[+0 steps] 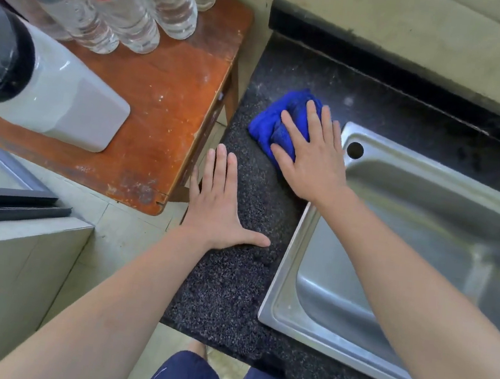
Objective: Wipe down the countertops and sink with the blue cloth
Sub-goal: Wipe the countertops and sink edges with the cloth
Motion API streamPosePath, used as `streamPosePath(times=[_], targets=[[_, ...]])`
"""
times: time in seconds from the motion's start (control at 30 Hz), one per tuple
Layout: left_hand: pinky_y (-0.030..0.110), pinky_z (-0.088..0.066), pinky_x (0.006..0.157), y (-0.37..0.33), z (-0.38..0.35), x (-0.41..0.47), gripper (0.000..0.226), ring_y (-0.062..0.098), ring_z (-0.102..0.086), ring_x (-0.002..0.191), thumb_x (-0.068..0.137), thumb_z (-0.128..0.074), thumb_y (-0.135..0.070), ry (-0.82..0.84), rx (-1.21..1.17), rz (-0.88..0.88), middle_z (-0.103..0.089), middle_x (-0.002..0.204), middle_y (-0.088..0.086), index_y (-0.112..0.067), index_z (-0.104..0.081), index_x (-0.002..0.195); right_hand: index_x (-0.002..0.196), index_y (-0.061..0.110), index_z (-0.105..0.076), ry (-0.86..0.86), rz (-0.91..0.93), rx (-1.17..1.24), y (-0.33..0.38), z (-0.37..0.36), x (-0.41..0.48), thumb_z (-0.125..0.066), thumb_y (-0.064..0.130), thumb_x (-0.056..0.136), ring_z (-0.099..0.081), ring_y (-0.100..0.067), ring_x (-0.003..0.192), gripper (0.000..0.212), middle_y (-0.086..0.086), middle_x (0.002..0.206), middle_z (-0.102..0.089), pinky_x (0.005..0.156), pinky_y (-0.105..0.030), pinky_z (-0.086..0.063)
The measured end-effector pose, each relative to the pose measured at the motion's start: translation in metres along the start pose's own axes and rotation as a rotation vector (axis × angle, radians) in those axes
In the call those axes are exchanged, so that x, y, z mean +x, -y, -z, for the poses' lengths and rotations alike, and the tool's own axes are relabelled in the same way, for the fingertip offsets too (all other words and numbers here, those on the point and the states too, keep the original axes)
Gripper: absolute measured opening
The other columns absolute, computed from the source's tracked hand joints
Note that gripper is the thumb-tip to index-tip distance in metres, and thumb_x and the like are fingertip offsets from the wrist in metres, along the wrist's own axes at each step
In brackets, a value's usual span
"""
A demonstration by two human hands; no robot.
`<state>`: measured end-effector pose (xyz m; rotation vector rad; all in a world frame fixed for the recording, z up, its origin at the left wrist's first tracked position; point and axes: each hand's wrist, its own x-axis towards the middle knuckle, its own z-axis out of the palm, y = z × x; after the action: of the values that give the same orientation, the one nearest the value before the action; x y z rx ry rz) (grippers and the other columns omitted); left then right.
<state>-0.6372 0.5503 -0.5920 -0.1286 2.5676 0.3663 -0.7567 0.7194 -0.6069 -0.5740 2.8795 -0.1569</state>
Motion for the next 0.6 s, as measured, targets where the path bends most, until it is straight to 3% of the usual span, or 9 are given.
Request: streamPosePath(times=[0.17, 0.3, 0.6], targets=[[0.058, 0.001, 0.120, 0.000, 0.001, 0.000, 0.165, 0.026, 0.041, 0.140, 0.036, -0.039, -0.107, 0.025, 0.035, 0.005, 0.045, 0.151, 0.010, -0.008, 0.033, 0.147, 0.158, 0.031, -0.025, -0.008, 0.001, 0.042, 0.023, 0.011, 0.088, -0.033, 0.056, 0.101, -0.002, -0.039, 0.153, 0.063, -0.014, 0.167, -0.009, 0.123, -0.051, -0.002], [0.058, 0.002, 0.120, -0.003, 0.004, 0.000, 0.164, 0.025, 0.041, 0.140, 0.037, -0.038, -0.107, 0.049, 0.044, 0.014, 0.046, 0.151, 0.009, -0.009, 0.035, 0.146, 0.159, 0.029, -0.022, 0.006, -0.029, 0.038, 0.035, 0.015, 0.105, -0.031, 0.053, 0.101, -0.002, -0.039, 0.153, 0.063, -0.014, 0.167, -0.008, 0.122, -0.052, -0.001], [0.054, 0.006, 0.121, -0.006, 0.009, -0.001, 0.166, 0.024, 0.043, 0.139, 0.034, -0.038, -0.107, 0.063, 0.035, 0.030, 0.047, 0.150, 0.010, -0.008, 0.032, 0.147, 0.153, 0.025, -0.039, -0.009, -0.070, 0.008, -0.024, 0.006, -0.046, -0.036, 0.053, 0.098, -0.015, -0.038, 0.152, 0.062, -0.013, 0.164, -0.022, 0.122, -0.054, -0.009]])
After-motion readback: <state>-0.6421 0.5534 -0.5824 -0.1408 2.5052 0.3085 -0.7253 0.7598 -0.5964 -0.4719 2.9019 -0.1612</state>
